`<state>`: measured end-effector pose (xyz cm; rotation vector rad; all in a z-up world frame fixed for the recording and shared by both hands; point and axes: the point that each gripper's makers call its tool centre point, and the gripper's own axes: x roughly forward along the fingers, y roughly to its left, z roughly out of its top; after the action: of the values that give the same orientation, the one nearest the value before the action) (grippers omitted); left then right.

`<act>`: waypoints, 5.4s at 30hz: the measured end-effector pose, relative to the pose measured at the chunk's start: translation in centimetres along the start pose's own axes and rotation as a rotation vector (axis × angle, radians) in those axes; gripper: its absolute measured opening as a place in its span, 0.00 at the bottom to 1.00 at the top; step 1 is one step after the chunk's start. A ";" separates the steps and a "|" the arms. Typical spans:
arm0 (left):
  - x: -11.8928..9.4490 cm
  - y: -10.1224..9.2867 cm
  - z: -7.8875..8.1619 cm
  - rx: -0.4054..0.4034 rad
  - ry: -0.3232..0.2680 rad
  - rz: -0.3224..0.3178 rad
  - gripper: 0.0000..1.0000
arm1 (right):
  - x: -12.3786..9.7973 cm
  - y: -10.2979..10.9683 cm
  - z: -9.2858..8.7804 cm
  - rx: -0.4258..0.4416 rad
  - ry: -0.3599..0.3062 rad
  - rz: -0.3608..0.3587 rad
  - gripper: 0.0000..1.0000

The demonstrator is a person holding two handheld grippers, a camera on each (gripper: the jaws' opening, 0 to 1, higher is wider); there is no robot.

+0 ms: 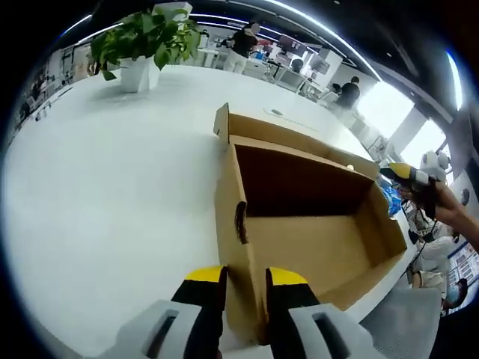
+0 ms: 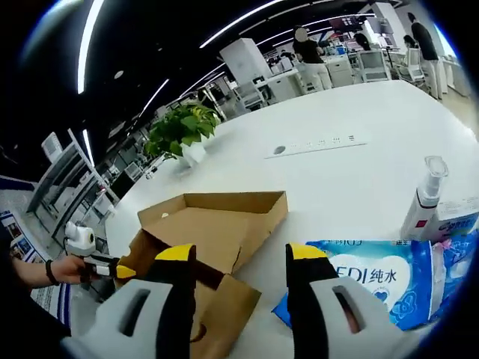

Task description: Operate the shoe box by opening the lid, removing the specified soft item, and placing it in the target area until the item is outside and the box remains undamaged.

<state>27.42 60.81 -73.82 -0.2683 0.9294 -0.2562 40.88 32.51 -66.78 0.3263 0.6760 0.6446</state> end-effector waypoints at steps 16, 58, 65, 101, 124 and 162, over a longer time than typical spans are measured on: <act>0.3 0.5 0.2 -0.036 0.001 0.004 0.20 | 5.6 -1.9 1.7 0.036 0.053 -0.013 0.44; 0.2 0.3 0.1 -0.047 0.004 0.018 0.19 | 8.4 -4.3 1.2 -0.010 0.208 -0.179 0.10; 0.2 0.3 0.1 -0.040 0.008 0.020 0.19 | 8.2 -4.2 1.9 -0.010 0.189 -0.184 0.07; 0.4 0.2 0.3 -0.069 0.020 0.062 0.15 | 4.6 0.5 9.4 -0.165 0.035 -0.130 0.01; 1.0 0.1 1.3 -0.079 -0.017 0.179 0.06 | 0.8 2.7 11.4 -0.254 -0.046 -0.092 0.01; 2.5 0.0 3.3 -0.163 -0.064 0.199 0.09 | -4.4 5.5 8.2 -0.372 -0.043 -0.081 0.00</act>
<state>31.57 60.37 -73.81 -0.3294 0.9077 0.0113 41.32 33.24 -56.01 -0.0322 0.5128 0.6696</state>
